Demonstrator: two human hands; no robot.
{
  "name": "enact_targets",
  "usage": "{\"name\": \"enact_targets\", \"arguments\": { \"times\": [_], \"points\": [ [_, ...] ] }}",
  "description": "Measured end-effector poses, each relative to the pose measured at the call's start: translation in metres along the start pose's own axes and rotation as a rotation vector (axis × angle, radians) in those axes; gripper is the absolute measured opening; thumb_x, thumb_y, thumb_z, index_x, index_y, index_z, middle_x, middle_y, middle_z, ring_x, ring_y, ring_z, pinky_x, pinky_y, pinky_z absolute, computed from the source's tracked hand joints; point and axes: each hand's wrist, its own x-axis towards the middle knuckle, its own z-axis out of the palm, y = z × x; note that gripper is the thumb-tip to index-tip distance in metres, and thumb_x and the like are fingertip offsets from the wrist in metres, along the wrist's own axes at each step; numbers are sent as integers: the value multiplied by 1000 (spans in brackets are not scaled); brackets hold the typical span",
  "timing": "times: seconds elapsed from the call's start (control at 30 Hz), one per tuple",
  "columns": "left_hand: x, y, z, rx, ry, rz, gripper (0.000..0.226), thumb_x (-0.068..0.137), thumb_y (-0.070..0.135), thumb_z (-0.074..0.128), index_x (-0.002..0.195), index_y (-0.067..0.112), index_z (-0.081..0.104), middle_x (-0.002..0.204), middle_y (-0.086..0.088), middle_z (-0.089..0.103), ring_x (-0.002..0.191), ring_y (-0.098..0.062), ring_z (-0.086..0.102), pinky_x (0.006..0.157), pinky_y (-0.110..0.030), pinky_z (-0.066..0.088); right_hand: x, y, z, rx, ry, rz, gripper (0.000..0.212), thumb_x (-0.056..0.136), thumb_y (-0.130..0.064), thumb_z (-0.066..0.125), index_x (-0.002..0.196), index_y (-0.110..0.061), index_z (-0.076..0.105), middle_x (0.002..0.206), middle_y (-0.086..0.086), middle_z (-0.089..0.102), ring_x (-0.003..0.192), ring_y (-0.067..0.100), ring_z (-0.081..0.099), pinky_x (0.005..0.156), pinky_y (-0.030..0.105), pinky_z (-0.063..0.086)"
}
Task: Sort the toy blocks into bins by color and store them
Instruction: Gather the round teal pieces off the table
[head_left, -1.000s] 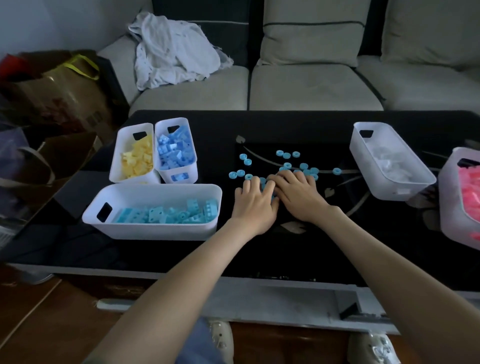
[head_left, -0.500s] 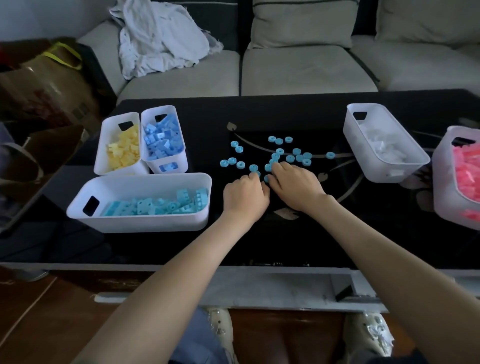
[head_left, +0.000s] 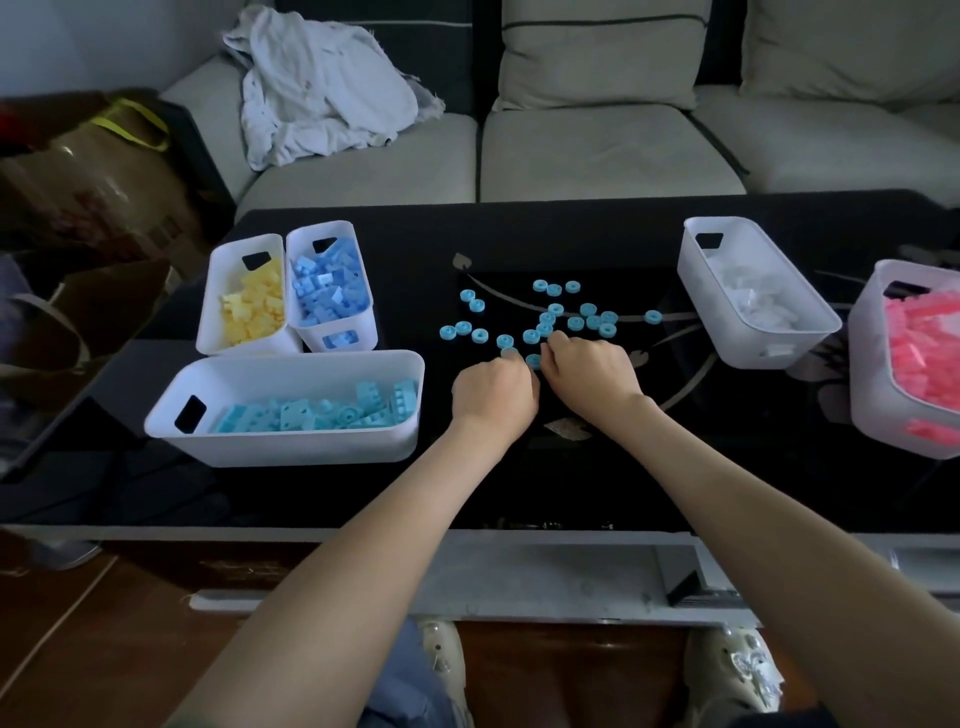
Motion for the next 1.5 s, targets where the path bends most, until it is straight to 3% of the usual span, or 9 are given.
{"name": "enact_targets", "arguments": {
  "times": [0.23, 0.33, 0.43, 0.67, 0.93, 1.03, 1.27, 1.4, 1.5],
  "points": [
    [1, -2, -11, 26, 45, 39, 32, 99, 28, 35, 96, 4, 56, 72, -7, 63, 60, -26, 60, 48, -28, 32, -2, 0, -4, -18, -42, 100, 14, 97, -16, 41, 93, -8, 52, 77, 0, 54, 56, 18, 49, 47, 27, 37],
    [3, -2, -23, 31, 104, 44, 35, 100, 29, 32, 92, 5, 57, 66, -4, 54, 53, -22, 49, 47, -28, 31, 7, 0, -13, 217, 2, 209, 28, 99, -30, 29, 92, -14, 51, 63, -4, 38, 66, 22, 45, 59, 32, 35],
    [5, -1, -46, -55, 151, 12, 36, 99, 30, 32, 90, 6, 56, 70, -5, 55, 61, -23, 55, 51, -28, 34, 16, -8, -26, 320, 49, 230, 29, 98, -30, 30, 86, -14, 51, 69, 2, 45, 69, 22, 45, 63, 34, 36],
    [7, -70, -119, -426, 397, -225, 39, 94, 30, 39, 57, 18, 38, 51, 4, 39, 47, -8, 37, 45, -27, 22, 43, -68, -73, 727, 222, 144, 41, 98, -21, 42, 57, -19, 40, 50, -5, 41, 41, 5, 35, 43, 19, 29],
    [-40, -194, -112, -341, -97, -359, 42, 94, 33, 43, 56, 17, 43, 52, -1, 40, 56, -22, 41, 47, -31, 23, 41, -192, -70, 757, 119, -269, 43, 92, -21, 47, 54, -20, 27, 47, -2, 35, 47, 20, 34, 45, 30, 22],
    [-45, -209, -107, -291, -245, -319, 39, 92, 33, 43, 54, 22, 44, 55, 2, 44, 57, -19, 42, 49, -30, 25, 40, -211, -52, 556, 61, -362, 31, 95, -27, 45, 67, -15, 41, 60, 3, 53, 54, 20, 38, 46, 29, 18],
    [-40, -216, -98, -104, -319, -206, 12, 89, 37, 41, 85, 39, 52, 87, 8, 56, 82, -17, 52, 65, -28, 36, 38, -197, -55, 596, -296, -570, 30, 101, -32, 34, 72, -32, 39, 72, -12, 42, 69, 9, 43, 67, 26, 31],
    [-38, -211, -101, -254, -233, -246, 23, 93, 38, 43, 87, 26, 61, 87, 3, 62, 82, -19, 58, 68, -32, 45, 33, -168, -58, 729, -124, -558, 17, 97, -17, 45, 95, -8, 59, 89, -2, 58, 77, 11, 51, 72, 24, 40],
    [-35, -194, -110, -305, -103, -218, 23, 95, 26, 43, 93, 15, 62, 93, -2, 65, 85, -21, 60, 74, -38, 50, 31, -132, -58, 812, -24, -428, 18, 94, -9, 46, 105, -9, 61, 101, -2, 60, 87, 9, 55, 78, 19, 43]
  ]
}}
